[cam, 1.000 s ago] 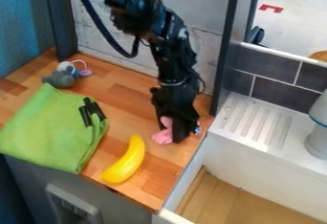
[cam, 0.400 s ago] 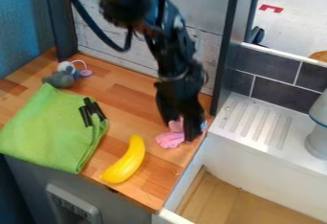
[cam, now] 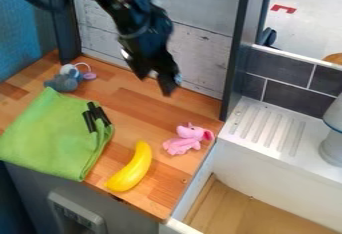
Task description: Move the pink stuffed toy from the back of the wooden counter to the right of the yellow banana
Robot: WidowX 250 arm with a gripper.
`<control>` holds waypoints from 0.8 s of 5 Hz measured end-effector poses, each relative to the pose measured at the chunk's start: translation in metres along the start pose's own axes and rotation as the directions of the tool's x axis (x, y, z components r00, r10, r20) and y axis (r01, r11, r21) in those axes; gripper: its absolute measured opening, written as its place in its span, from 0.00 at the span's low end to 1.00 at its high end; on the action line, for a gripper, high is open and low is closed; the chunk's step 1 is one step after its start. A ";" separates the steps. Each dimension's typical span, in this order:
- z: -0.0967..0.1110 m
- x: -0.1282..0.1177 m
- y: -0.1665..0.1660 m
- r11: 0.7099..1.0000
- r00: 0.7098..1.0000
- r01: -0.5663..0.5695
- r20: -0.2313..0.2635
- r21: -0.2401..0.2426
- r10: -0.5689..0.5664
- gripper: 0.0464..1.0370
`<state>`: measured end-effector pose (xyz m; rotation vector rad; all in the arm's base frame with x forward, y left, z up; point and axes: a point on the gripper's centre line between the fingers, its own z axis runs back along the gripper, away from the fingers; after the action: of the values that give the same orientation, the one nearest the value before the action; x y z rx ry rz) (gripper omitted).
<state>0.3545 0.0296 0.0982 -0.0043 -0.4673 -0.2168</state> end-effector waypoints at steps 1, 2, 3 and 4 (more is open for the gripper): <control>0.018 0.005 0.048 0.991 0.997 -0.074 0.011 0.111 0.073 0.97; 0.013 0.005 0.096 0.969 0.988 -0.123 -0.062 0.215 0.139 0.96; 0.011 -0.008 0.144 0.952 0.970 -0.158 -0.137 0.262 0.199 0.96; -0.002 -0.029 0.170 0.949 0.929 -0.200 -0.261 0.243 0.263 0.96</control>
<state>0.3655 0.2018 0.0914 0.1791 -0.1904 0.0690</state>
